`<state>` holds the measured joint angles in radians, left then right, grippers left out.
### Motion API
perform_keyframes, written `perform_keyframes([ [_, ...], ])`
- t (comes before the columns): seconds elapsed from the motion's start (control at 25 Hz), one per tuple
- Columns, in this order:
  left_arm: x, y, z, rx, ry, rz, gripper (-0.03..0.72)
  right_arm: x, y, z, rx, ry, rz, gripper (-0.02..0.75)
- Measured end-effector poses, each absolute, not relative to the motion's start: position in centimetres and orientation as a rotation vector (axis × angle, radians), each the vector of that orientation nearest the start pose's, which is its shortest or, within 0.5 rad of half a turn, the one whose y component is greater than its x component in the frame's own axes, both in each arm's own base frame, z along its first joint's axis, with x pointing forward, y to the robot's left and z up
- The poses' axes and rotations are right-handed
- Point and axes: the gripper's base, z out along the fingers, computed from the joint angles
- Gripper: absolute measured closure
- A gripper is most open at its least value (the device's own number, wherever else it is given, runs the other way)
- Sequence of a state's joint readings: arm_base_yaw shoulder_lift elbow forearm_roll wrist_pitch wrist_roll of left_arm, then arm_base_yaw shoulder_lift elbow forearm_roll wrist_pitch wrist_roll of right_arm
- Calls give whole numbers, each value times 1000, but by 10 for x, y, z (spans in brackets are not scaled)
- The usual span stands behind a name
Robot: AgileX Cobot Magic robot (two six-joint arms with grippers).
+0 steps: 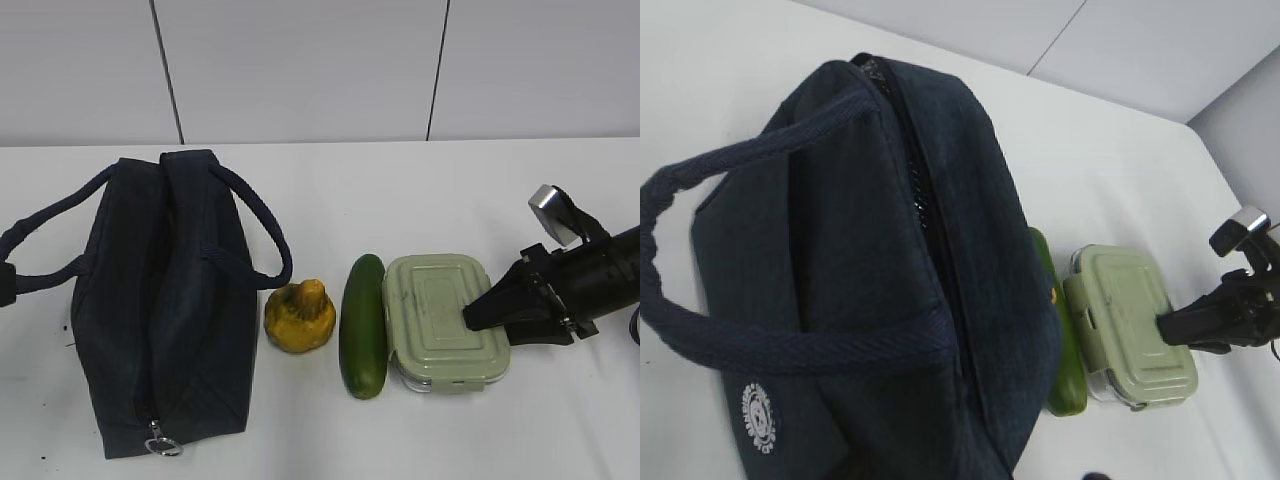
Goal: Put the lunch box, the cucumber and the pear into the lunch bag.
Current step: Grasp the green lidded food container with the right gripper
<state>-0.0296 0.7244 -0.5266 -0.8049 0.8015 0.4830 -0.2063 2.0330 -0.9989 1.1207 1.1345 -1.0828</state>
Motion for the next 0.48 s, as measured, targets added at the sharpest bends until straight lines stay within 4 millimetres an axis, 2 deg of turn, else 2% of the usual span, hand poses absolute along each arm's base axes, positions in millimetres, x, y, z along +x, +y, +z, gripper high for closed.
perform_keyframes([
  [0.24,141,-66,270,212,2311,-733,312,327,8,116,-123,2658,1367,370],
  [0.48,168,-83,242,249,2412,-686,317,327,8,116,-123,2658,1367,370],
])
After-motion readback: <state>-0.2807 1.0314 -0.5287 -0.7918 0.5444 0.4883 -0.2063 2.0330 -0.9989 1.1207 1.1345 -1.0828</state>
